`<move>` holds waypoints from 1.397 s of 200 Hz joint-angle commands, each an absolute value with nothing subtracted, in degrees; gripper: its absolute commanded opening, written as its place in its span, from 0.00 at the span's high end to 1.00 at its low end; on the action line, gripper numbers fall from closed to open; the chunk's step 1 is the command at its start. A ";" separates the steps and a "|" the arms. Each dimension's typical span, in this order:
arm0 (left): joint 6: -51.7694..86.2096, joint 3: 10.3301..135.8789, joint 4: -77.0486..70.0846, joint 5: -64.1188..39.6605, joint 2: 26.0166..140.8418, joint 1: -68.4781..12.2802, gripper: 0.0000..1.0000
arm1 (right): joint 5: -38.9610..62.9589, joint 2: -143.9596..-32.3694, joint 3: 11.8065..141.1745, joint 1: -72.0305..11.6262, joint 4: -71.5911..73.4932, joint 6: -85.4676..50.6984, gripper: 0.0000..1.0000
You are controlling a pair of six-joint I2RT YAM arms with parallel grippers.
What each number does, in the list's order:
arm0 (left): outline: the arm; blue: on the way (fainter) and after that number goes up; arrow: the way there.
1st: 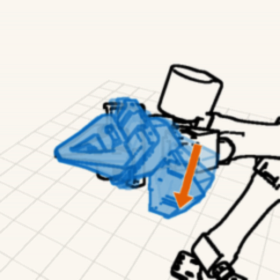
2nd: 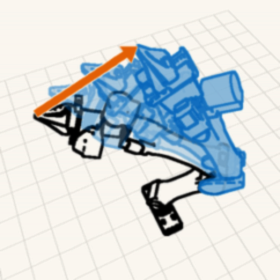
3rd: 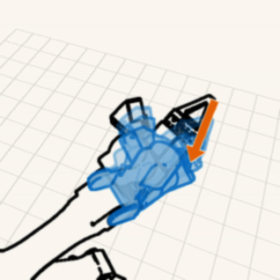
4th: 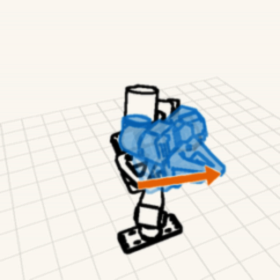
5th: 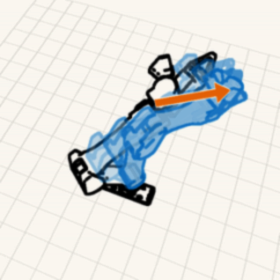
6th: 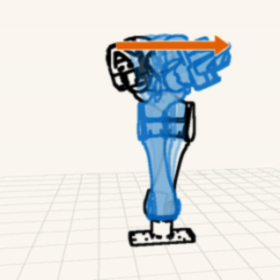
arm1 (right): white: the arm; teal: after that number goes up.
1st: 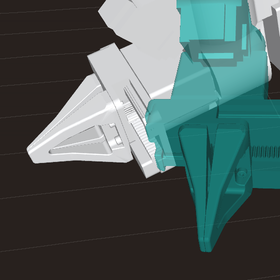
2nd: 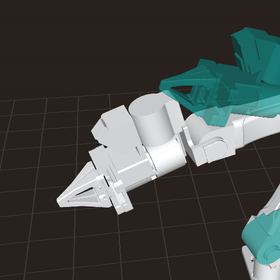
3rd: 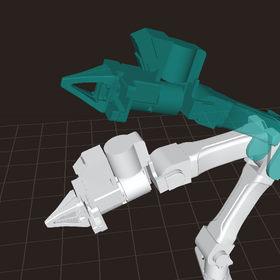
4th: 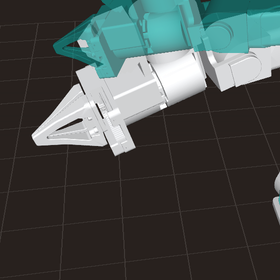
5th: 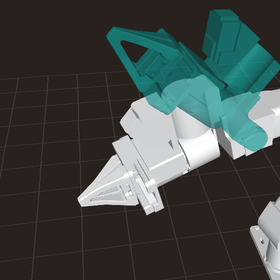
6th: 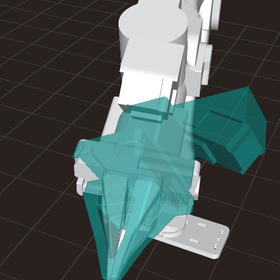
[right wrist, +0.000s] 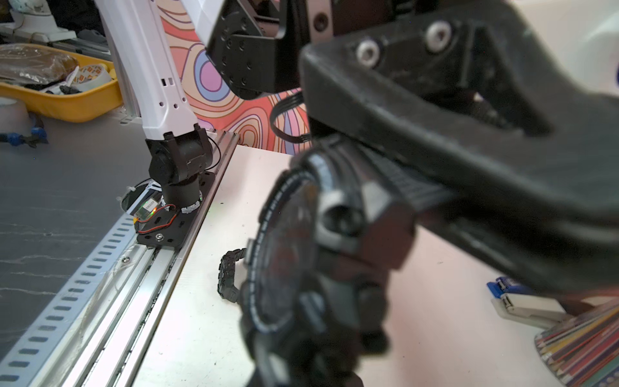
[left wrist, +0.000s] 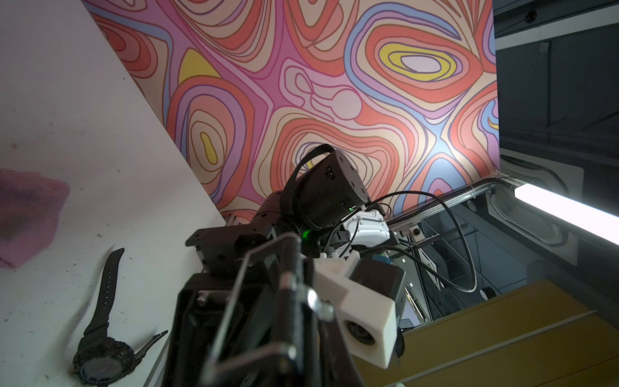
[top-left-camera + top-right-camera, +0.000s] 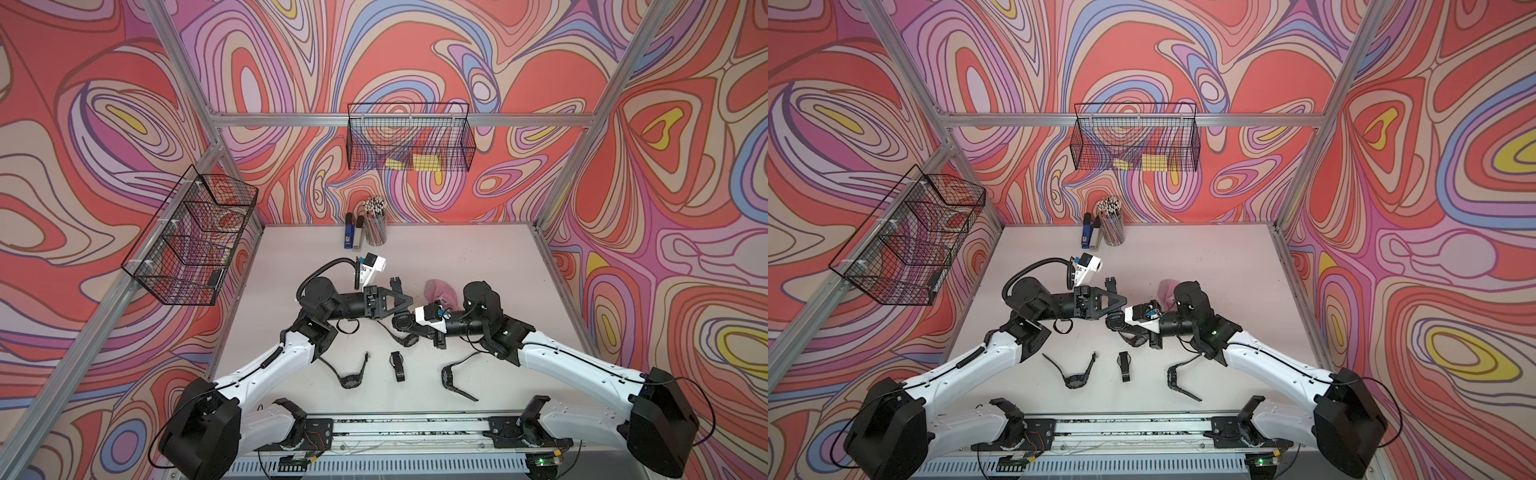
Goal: Wipe the watch dial
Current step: Pick up the watch at the center of the board, then pick up the cleaning item at the center of the board.
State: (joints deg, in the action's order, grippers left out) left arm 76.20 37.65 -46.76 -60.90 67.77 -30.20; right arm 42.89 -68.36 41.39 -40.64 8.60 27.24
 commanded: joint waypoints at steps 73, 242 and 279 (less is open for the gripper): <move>90.28 41.53 -74.11 -58.03 77.37 -24.23 1.00 | 16.44 -59.97 34.56 -39.73 6.47 6.95 0.02; 66.99 34.34 -46.03 -45.19 68.53 -23.56 1.00 | -15.79 -91.12 59.65 -29.89 -26.36 -22.39 0.25; 67.99 33.51 -47.52 -45.06 69.48 -23.61 1.00 | -13.38 -96.12 58.63 -29.23 -26.17 -22.85 0.31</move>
